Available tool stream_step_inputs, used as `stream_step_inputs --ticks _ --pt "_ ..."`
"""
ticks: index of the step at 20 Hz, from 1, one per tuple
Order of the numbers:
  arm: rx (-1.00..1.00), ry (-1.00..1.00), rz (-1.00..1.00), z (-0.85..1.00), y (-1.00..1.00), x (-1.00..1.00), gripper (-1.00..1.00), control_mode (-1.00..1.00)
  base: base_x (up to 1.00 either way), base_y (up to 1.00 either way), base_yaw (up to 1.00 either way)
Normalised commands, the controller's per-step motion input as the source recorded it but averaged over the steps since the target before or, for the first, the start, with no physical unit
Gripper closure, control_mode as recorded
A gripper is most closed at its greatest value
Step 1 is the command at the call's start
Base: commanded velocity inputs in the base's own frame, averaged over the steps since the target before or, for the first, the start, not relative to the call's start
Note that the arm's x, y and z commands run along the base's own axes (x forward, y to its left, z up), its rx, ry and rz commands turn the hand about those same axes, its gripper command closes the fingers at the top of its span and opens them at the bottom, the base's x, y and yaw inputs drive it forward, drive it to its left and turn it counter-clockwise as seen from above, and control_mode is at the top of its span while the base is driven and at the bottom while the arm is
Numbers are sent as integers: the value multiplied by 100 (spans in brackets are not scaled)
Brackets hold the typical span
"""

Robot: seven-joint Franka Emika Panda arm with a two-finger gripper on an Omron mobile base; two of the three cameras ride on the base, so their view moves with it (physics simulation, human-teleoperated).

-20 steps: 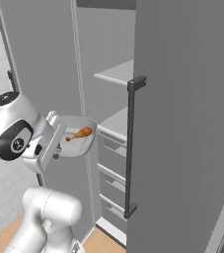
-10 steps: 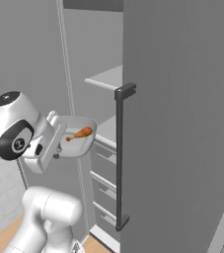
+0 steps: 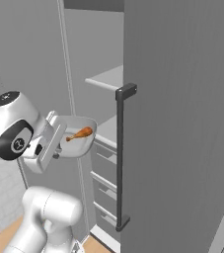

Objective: Take the meat container that has the chicken drumstick and place it on the second highest rack of the freezer. Then take the vegetable container that has the lime and potato and place it on the highest rack of the freezer.

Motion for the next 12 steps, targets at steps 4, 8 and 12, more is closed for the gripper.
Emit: stream_step_inputs --ticks 4,8,12 --pt "0 0 0 0 0 0 100 -100 0 0 0" --pt "0 -10 0 -8 0 7 100 -100 0 0 0" --pt "10 -11 -15 -34 -4 22 100 -100 0 0 0"
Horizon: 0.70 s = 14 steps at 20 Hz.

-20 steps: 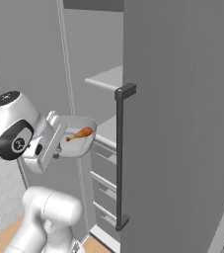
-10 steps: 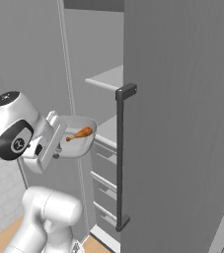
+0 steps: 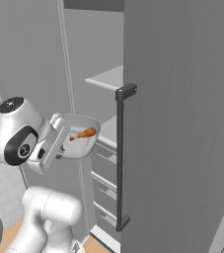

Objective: Take the meat container that has the chicken drumstick and place it on the second highest rack of the freezer. Then take the vegetable container that has the lime and potato and place it on the highest rack of the freezer.

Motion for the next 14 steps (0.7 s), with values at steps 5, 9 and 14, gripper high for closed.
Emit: stream_step_inputs --ticks 5,9,14 --pt "4 -3 -18 -25 -3 55 100 -100 0 0 0" --pt "0 -1 -15 -23 -14 63 100 -100 0 0 0" --pt "1 0 -19 -22 -16 40 100 -100 0 0 0"
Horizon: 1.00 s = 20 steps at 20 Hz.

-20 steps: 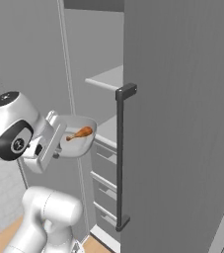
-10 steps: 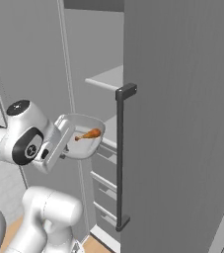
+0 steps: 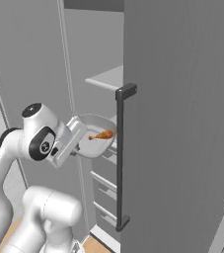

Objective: Take the meat container that has the chicken drumstick and place it on the second highest rack of the freezer. Then take the vegetable container that has the lime and potato and place it on the highest rack of the freezer.

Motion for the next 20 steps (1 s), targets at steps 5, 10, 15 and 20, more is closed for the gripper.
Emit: stream_step_inputs --ticks 5,10,15,20 --pt "4 0 -18 -8 -13 44 100 -100 0 0 0" --pt "2 0 -1 -5 -10 33 100 -100 0 0 0" --pt "0 0 6 -8 10 15 100 -100 0 0 0" --pt "0 -9 8 -6 8 -12 100 -100 0 0 0"
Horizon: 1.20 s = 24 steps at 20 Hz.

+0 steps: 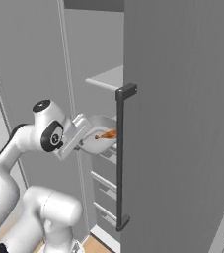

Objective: Take the meat container that has the chicken drumstick and place it on the second highest rack of the freezer. Then take the vegetable container that has the lime and potato and place it on the highest rack of the freezer.

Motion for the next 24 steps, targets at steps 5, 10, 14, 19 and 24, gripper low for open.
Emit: stream_step_inputs --ticks 5,10,14,19,24 --pt "0 -15 7 0 10 2 100 -100 0 0 0" --pt "3 -8 0 -5 -21 35 100 -100 0 0 0" --pt "2 -5 0 -5 -26 34 100 -100 0 0 0" --pt "1 -2 3 0 -8 30 100 -100 0 0 0" --pt "0 3 8 -7 -17 36 100 -100 0 0 0"
